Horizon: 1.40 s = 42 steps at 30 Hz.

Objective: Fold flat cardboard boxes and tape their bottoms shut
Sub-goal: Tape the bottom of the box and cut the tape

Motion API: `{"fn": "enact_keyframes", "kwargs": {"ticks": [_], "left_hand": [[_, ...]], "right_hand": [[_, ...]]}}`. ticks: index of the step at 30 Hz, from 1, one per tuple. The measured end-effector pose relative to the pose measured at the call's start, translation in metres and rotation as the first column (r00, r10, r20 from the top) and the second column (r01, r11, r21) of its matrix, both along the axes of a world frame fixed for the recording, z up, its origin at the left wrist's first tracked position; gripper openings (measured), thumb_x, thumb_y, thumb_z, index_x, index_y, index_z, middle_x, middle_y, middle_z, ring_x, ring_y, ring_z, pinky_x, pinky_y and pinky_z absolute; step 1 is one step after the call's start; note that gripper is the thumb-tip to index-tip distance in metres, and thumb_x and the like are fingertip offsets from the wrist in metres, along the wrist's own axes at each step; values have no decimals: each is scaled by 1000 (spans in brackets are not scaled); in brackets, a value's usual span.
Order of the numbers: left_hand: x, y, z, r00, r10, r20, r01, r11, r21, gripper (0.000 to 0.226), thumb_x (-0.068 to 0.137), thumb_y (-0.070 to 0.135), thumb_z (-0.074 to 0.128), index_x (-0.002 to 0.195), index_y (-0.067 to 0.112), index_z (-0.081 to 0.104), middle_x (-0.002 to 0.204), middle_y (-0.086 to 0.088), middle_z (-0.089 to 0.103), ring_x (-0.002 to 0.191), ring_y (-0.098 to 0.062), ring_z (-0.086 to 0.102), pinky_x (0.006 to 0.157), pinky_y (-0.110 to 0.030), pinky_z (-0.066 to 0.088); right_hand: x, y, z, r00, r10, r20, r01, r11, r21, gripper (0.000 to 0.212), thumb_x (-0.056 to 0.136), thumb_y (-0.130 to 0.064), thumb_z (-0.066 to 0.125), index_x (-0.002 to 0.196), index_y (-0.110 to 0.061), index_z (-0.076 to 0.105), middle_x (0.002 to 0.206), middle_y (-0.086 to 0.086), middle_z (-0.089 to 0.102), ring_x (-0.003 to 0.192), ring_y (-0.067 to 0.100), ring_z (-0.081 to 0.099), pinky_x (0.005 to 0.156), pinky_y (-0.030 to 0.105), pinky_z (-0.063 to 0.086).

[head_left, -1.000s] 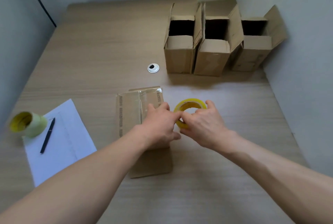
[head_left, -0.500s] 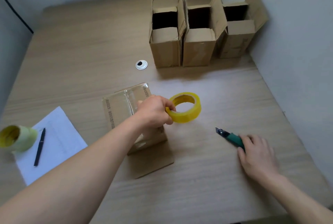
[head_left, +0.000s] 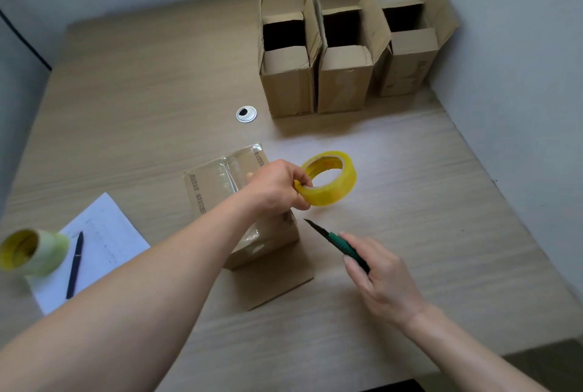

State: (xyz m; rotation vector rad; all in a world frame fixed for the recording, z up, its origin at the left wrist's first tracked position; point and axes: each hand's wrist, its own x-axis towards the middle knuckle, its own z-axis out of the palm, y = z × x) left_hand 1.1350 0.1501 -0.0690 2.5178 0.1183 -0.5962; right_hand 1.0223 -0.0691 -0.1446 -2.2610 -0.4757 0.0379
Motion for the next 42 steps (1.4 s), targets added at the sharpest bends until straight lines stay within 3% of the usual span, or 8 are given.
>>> {"fn": "enact_keyframes", "kwargs": {"ticks": [7,12,15,19,22,27,35,42], "left_hand": [[0,0,-2,1000,-2,-7,2,1000,8,25,65,31,87,79,37,67,65,19,59,78,-10,57,97,-43,45],[2,1,-5,1000,-13,0,13,999,35,25,64,33,86,81,38,68,68,20,60,86,-11,60,98,-41,41],[3,0,-8,1000,-14,13,13,998,62,25,63,36,86,80,41,67,71,20,59,89,-11,59,89,-36,36],[3,-1,-9,1000,-27,7,27,996,87,26,63,41,85,80,42,65,72,20,60,89,-11,59,84,-35,34],[3,-1,-8,999,-54,0,54,994,98,27,65,40,83,88,41,69,72,18,61,88,-13,60,89,-37,40],[-1,0,-8,997,-82,12,81,993,82,35,67,38,81,99,41,68,76,18,65,92,-12,61,89,-38,37],[-17,10,-7,991,-103,82,102,995,18,21,79,19,67,91,32,57,78,16,66,93,-13,60,91,-39,41],[-47,23,-18,931,-224,288,224,974,33,33,75,21,66,107,18,57,111,1,56,119,-20,45,93,-36,34]], "right_hand": [[2,16,-22,1000,-6,-19,0,956,-294,39,92,-24,62,131,-21,61,96,4,63,82,31,64,59,42,55],[7,-32,-31,965,-253,-65,152,747,-647,48,89,-43,62,134,-28,56,110,5,56,103,30,54,79,39,47],[26,-35,-11,938,-309,154,345,858,-381,55,81,-43,69,129,-16,61,123,11,58,105,34,55,84,42,41],[70,16,34,907,38,418,106,943,-317,62,80,-44,65,134,-16,56,129,5,58,123,27,50,100,47,35],[92,47,49,939,215,270,-56,867,-496,56,83,-41,62,134,-21,51,112,1,68,112,27,59,103,50,34],[107,46,45,957,264,117,-205,908,-366,52,80,-30,67,128,-28,48,93,-6,68,83,31,64,68,31,42],[106,52,28,951,232,-206,-294,882,-367,49,83,-19,56,127,-38,47,112,-1,69,101,31,62,78,37,50],[107,64,17,913,203,-354,-316,900,-299,13,82,-28,59,75,-38,58,87,-11,58,82,18,55,69,30,39]]}}
